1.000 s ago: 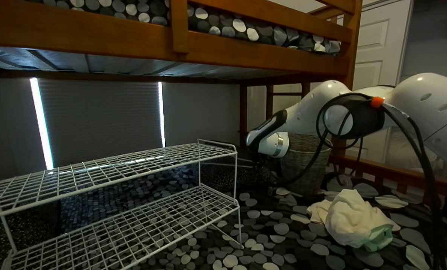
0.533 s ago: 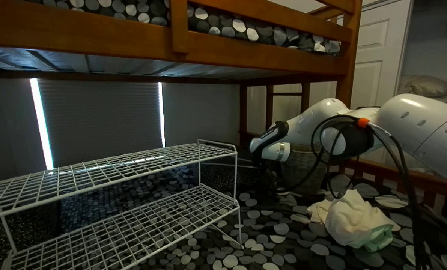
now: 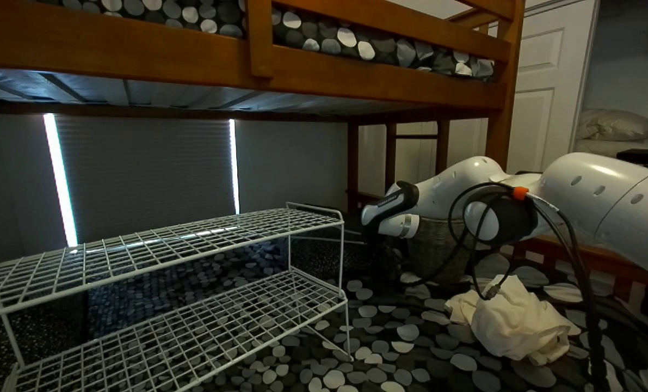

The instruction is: Change the white clothes hanger on the base of the top bunk

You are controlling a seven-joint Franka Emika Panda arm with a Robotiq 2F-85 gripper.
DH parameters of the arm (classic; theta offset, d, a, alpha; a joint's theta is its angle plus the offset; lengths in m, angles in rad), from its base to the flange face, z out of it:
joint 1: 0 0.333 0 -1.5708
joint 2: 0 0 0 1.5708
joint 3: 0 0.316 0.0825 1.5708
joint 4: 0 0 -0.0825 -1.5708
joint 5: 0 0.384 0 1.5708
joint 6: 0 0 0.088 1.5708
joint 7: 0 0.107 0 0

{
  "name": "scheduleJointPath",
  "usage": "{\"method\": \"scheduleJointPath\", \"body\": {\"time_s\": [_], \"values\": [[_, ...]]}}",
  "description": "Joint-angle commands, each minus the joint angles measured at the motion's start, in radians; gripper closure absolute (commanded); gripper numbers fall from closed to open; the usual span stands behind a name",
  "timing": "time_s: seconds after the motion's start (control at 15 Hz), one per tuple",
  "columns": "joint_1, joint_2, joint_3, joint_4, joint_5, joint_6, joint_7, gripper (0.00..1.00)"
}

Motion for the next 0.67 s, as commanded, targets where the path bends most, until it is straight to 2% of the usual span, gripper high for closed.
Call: {"method": "scheduleJointPath", "body": {"time_s": [0.0,0.07,0.13,0.27,0.4,0.47,0.6], "values": [[-0.022,0.048,0.019,0.082,-0.047,-0.067,0.034,0.45],[-0.008,0.046,-0.006,0.079,-0.060,-0.075,0.068,0.54],[-0.013,0.044,0.003,0.082,-0.063,-0.087,0.065,0.60],[-0.009,0.034,0.004,0.073,-0.076,-0.092,0.078,0.77],[0.014,0.009,-0.022,0.039,-0.059,-0.096,0.080,0.93],[0.022,-0.005,-0.030,0.016,-0.063,-0.094,0.085,0.99],[0.034,-0.022,-0.043,-0.009,-0.066,-0.090,0.079,1.00]]}}
